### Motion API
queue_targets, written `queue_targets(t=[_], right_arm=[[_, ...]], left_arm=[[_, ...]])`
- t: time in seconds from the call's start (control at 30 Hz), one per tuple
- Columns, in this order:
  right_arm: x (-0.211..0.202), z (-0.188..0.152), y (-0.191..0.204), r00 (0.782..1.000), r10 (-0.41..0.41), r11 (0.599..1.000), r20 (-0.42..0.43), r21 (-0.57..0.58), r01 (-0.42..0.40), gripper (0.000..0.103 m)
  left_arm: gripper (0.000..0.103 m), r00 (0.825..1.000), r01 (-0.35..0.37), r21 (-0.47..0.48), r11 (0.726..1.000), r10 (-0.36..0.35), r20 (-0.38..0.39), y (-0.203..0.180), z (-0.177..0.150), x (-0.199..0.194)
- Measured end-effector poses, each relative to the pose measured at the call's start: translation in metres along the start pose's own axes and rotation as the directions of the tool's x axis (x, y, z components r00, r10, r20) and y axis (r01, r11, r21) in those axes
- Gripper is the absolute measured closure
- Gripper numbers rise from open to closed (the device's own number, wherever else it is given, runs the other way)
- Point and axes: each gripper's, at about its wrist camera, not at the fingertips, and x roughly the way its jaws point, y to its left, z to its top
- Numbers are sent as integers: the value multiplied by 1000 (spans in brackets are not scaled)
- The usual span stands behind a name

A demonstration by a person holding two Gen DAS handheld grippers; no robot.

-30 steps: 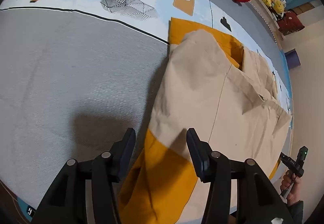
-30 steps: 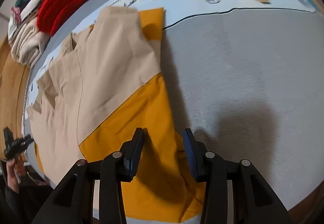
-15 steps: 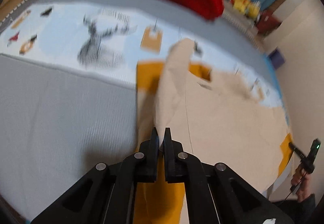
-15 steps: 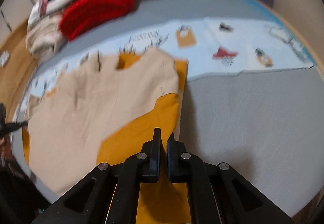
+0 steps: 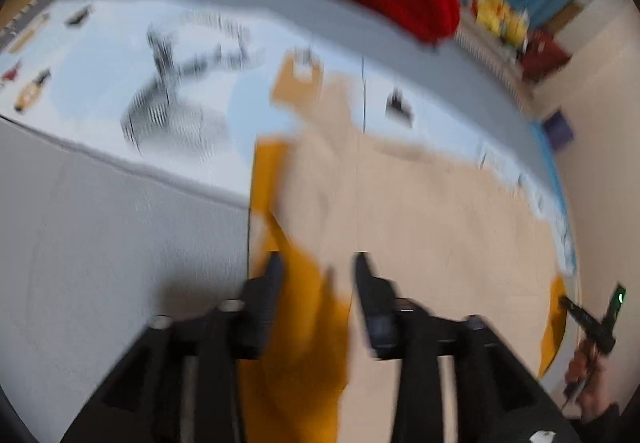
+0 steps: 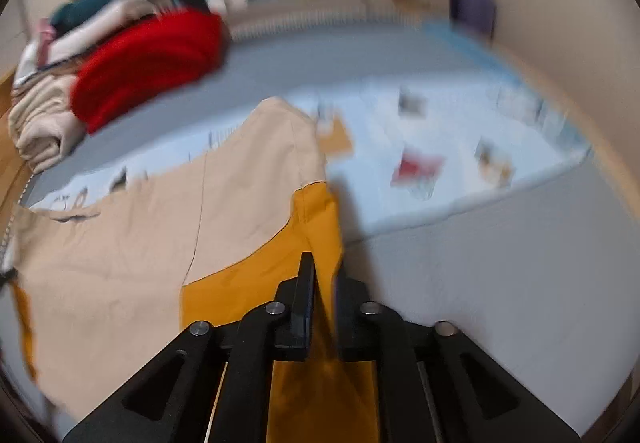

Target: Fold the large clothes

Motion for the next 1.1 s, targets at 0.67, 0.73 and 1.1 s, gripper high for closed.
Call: queue_targets(t=[0.67, 0.73, 1.1], right_arm=[[-32, -34, -37, 999, -21, 996, 31, 83, 18, 101], [-19, -36, -40, 999, -26, 994, -24, 104, 28, 101], [-40, -41, -28, 999, -27, 998, 27, -59, 29, 93]], left_arm=[[103, 997, -52, -31, 998, 54, 61, 24, -30, -38], [103, 995, -99, -47, 994, 100, 9, 30, -32, -29], [96, 980, 122, 177, 977, -90, -180, -10, -63, -19]])
